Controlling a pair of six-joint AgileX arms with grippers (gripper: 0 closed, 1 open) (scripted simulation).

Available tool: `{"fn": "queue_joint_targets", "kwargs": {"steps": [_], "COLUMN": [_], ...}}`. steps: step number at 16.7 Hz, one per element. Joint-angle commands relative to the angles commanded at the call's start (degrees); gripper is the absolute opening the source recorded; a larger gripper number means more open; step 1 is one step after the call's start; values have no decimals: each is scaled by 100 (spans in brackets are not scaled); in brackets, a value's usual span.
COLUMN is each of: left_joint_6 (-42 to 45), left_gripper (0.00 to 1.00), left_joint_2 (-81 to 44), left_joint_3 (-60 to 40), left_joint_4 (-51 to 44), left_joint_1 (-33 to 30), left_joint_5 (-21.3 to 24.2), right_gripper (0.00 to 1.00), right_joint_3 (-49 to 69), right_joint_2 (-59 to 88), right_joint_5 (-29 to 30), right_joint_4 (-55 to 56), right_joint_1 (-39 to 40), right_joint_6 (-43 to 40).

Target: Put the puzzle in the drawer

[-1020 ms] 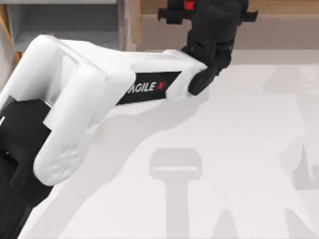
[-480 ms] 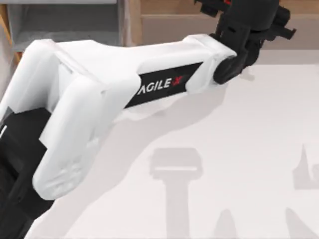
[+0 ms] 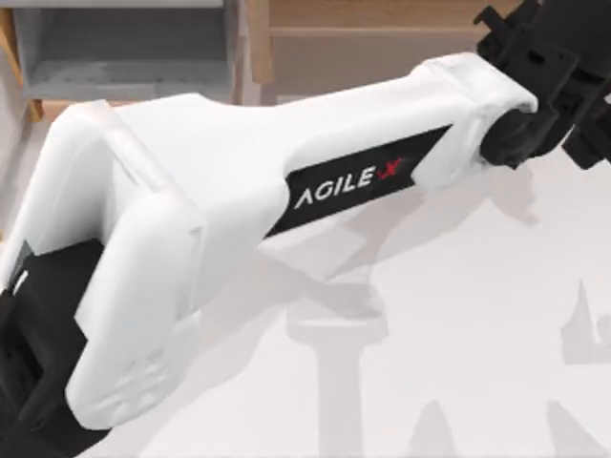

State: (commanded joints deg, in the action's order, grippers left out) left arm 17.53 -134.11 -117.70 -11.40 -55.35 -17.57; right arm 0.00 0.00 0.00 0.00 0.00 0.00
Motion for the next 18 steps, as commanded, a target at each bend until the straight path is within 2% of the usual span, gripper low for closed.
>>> {"fn": "queue_joint_targets", "kwargs": {"steps": [5,9,13,18], "left_joint_6": [378,588,711,723], "left_gripper": [0,0,0,0], "left_joint_2": [164,246,231,92], "left_joint_3": [-519,-940,-1408,-2062], "left_joint_4": [-1889,-3477,-4997,-6690], "left_joint_1": [-24,361,1128,2547], "left_joint_5": [713,1150,1449,1630], "right_gripper": [100,100,100,100], "right_joint_3": [0,0,0,0], "right_joint_2": [0,0,0,0], "right_joint_5": [0,0,0,0], "right_joint_4": [0,0,0,0], "right_joint_1": [0,0,0,0], "right_joint_6": [0,0,0,0]}}
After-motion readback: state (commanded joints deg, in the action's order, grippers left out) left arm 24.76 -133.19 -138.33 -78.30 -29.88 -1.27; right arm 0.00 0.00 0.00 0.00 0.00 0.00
